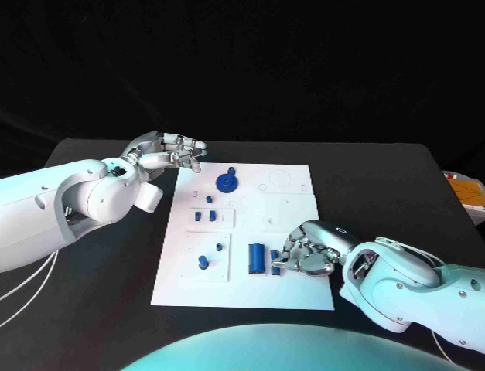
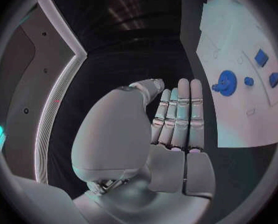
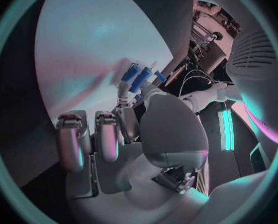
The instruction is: Assemble the parts on the task board
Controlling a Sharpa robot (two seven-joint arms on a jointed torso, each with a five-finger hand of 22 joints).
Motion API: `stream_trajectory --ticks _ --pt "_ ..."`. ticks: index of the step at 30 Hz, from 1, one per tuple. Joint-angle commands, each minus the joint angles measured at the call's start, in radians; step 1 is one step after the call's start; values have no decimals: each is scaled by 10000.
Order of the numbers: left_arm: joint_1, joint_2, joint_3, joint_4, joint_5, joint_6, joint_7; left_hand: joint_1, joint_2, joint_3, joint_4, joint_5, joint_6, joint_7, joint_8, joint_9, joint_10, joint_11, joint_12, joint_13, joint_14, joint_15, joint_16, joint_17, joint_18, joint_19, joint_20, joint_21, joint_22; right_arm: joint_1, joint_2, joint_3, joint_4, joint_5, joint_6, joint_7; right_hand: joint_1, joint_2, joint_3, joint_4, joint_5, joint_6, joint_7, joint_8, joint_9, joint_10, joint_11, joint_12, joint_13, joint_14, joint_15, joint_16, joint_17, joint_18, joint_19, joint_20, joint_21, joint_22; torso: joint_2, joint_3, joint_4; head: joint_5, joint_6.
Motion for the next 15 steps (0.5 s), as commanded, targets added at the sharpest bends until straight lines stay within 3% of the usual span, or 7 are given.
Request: stream_trajectory --ticks 1,5,15 --pt "3 12 5 19 48 153 52 -41 35 60 -11 51 -78 -2 59 -10 -55 -5 35 -10 8 35 -41 11 19 -57 -25 58 11 -9 -78 1 36 180 658 348 115 32 -74 14 -62 -67 -27 14 -16 111 5 -3 902 899 -15 -10 1929 -49 996 -3 3 2601 -1 -11 -8 8 -1" --pt "3 13 5 17 48 158 56 -41 35 60 -11 51 -78 -2 59 -10 -55 -5 35 -10 8 35 -41 11 19 -57 -25 58 11 -10 -117 1 52 169 882 341 219 27 -127 8 -63 -65 -29 25 -27 118 3 20 916 900 -16 -8 1935 -55 1007 -1 31 2609 -6 3 -5 2 11" --pt "2 12 4 20 48 160 58 -41 35 60 -11 51 -78 -2 59 -10 -55 -5 35 -10 8 35 -41 11 19 -57 -25 58 11 -11 -84 1 -3 97 1072 219 347 40 -182 6 -60 -61 -32 38 -42 119 1 24 920 901 -17 -6 1940 -56 1009 1 36 2611 3 -3 8 -9 15"
